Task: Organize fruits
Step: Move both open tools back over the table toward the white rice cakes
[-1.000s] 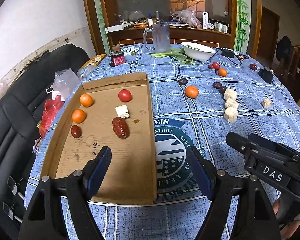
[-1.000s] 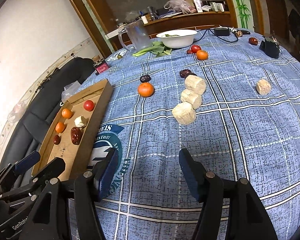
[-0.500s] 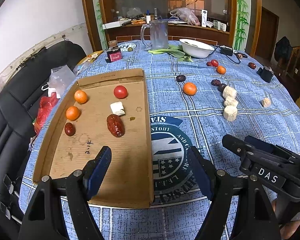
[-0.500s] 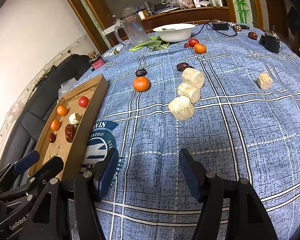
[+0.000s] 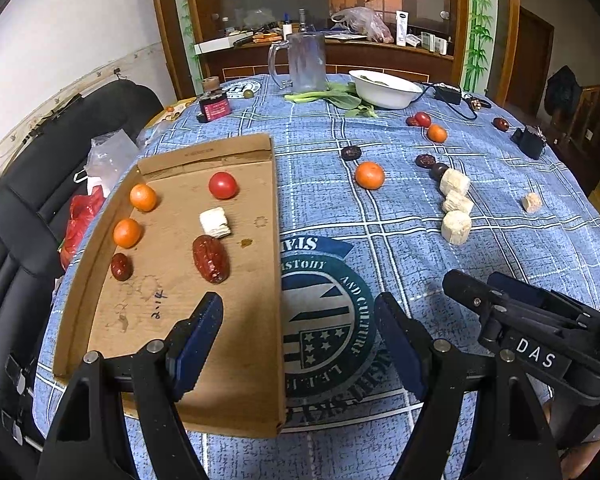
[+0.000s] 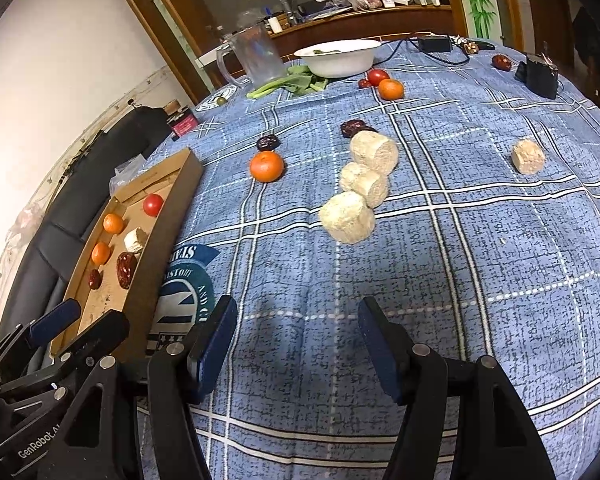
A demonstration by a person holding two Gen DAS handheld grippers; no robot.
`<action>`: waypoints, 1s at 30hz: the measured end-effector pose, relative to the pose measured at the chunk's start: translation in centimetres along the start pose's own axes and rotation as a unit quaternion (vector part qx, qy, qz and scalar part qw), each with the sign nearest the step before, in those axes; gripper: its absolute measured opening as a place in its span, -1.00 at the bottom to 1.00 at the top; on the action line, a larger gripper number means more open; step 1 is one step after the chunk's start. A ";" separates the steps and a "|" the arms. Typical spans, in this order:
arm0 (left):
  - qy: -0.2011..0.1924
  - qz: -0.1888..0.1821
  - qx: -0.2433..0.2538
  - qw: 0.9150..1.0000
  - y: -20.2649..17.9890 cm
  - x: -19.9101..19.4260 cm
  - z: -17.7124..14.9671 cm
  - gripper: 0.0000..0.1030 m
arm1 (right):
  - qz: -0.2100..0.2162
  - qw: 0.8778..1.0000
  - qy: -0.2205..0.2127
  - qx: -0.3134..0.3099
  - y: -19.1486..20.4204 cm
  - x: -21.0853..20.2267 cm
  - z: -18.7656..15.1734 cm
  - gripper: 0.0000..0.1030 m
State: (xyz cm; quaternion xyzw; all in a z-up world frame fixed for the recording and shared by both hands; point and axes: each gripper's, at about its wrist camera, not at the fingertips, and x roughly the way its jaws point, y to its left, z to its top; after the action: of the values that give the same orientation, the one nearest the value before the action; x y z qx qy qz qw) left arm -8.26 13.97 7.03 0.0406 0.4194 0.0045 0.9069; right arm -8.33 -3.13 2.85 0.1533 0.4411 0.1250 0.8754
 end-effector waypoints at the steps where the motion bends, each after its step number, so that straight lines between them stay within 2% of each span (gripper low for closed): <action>1: 0.000 0.000 0.002 1.000 -0.2 0.1 0.1 0.50 | 0.000 1.000 0.000 0.001 -0.1 0.0 0.1 0.30; 22: 0.003 -0.007 0.021 1.000 -2.1 0.5 0.9 0.50 | -0.005 1.000 -0.006 0.022 -2.8 -1.0 1.0 0.30; 26: 0.008 -0.020 0.012 1.000 -1.5 0.8 1.3 0.50 | -0.022 0.999 -0.021 0.028 -4.5 -2.5 2.0 0.30; 30: 0.010 -0.033 0.001 0.999 -1.3 1.3 1.8 0.50 | -0.057 0.997 -0.040 0.040 -7.2 -4.5 3.0 0.30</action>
State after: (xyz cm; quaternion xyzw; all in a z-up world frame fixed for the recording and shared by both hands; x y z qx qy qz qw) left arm -6.13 12.64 7.12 0.0277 0.4293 -0.0257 0.9024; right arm -7.87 -11.86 5.08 0.1676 0.4188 0.0505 0.8911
